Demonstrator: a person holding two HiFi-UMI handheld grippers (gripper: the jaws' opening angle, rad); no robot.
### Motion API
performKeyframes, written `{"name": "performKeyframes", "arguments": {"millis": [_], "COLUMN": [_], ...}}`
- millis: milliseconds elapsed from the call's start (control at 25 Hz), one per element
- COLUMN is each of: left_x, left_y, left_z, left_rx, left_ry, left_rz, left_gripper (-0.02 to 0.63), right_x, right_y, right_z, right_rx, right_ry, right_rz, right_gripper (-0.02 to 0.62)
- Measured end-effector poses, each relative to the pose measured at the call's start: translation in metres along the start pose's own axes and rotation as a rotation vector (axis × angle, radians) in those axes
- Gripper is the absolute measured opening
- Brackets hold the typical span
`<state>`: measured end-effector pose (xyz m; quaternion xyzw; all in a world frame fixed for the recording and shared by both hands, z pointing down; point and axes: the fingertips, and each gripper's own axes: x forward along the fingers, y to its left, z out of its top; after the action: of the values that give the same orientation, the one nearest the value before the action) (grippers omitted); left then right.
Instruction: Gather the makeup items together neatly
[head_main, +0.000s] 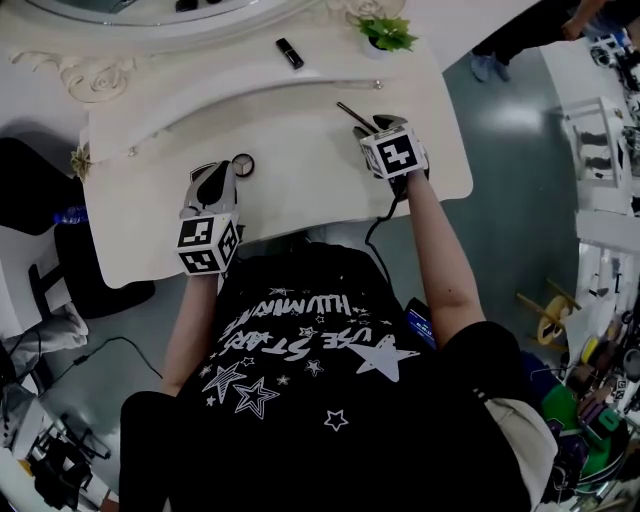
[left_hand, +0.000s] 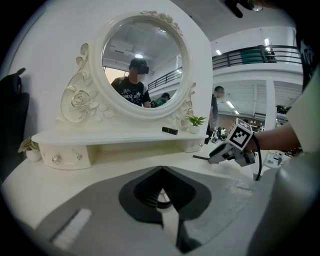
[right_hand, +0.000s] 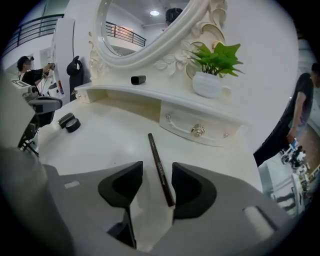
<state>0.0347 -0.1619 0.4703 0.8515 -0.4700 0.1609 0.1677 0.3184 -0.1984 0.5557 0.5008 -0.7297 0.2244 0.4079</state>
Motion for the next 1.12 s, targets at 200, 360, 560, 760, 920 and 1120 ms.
{"name": "performKeyframes", "arguments": {"millis": [200,360,560,760,920,1120], "left_x": [0.004,0.005,0.003,-0.001,-0.005,-0.011], "left_y": [0.0,0.004,0.008,0.008,0.011,0.019], "left_z": [-0.005,-0.007,-0.009,-0.01,-0.01,-0.008], "left_rx": [-0.013,-0.018,-0.023,-0.026,-0.023,-0.017], "left_ry": [0.007,0.008,0.003,-0.001,-0.002,-0.002], "left_rz": [0.012,0.021,0.031,0.034,0.034,0.023], "left_gripper": [0.0,0.0,0.0,0.0,0.0,0.0], "right_x": [0.001,0.004,0.006,0.005,0.0,-0.012], "right_y": [0.0,0.005,0.012,0.012,0.011,0.014], "right_z": [-0.003,-0.002,-0.002,-0.002,-0.001,0.002], "right_rx": [0.024,0.022,0.0,0.017,0.044,0.164], "right_ry": [0.017,0.031,0.045,0.05,0.04,0.008], "right_rz": [0.047,0.095,0.128,0.129,0.091,0.042], "right_gripper": [0.171,0.14,0.089,0.067,0.067,0.067]}}
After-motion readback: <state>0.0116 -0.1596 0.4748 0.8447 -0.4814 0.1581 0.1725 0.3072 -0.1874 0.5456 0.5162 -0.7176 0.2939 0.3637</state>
